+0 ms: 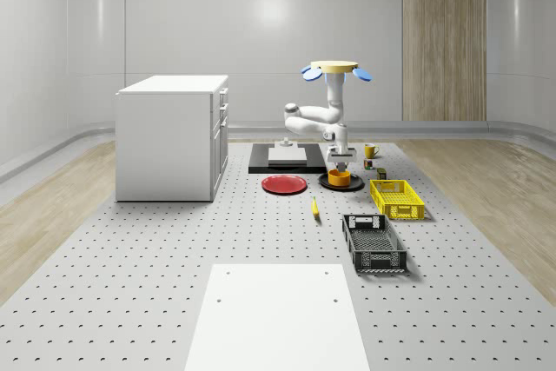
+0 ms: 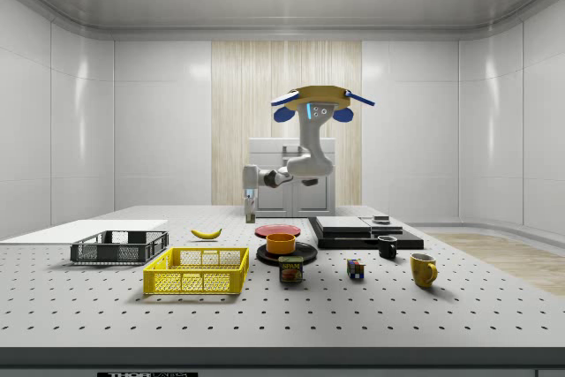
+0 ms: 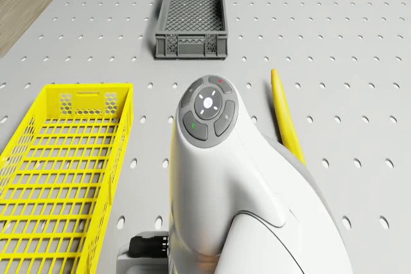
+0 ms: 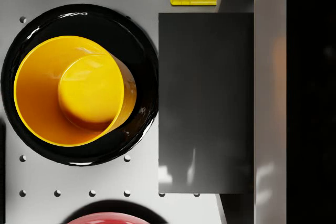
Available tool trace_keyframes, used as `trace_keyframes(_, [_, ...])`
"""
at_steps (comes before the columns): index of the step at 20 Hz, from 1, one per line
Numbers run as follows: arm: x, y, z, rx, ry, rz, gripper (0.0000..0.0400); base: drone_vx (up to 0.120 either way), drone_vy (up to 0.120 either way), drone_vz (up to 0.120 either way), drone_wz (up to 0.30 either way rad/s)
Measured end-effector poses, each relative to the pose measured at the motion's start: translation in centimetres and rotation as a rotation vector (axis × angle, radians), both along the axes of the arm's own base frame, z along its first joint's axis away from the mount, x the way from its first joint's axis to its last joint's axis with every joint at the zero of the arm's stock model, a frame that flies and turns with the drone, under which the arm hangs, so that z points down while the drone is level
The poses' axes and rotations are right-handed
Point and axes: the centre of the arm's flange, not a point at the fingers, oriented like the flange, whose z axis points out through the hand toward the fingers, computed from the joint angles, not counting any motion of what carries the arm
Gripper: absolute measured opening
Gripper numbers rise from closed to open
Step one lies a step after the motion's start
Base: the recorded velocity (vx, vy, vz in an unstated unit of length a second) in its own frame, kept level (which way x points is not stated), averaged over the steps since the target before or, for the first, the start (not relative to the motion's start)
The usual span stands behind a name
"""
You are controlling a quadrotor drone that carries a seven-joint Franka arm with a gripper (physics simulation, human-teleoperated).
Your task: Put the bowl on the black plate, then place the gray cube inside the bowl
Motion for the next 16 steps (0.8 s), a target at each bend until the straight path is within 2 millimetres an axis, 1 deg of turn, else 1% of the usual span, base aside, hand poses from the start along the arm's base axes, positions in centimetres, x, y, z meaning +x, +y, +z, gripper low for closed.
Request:
trace_keyframes(3, [0.00, 0.00, 0.00, 0.000, 0.000, 0.000, 0.0250, -0.120, 0.000, -0.107, 0.000])
trace_keyframes(6, [0.00, 0.00, 0.00, 0.000, 0.000, 0.000, 0.0250, -0.120, 0.000, 0.000, 0.000])
trace_keyframes(9, [0.00, 0.00, 0.00, 0.000, 0.000, 0.000, 0.0250, -0.120, 0.000, -0.093, 0.000])
trace_keyframes(16, [0.00, 0.00, 0.00, 0.000, 0.000, 0.000, 0.0250, -0.120, 0.000, 0.000, 0.000])
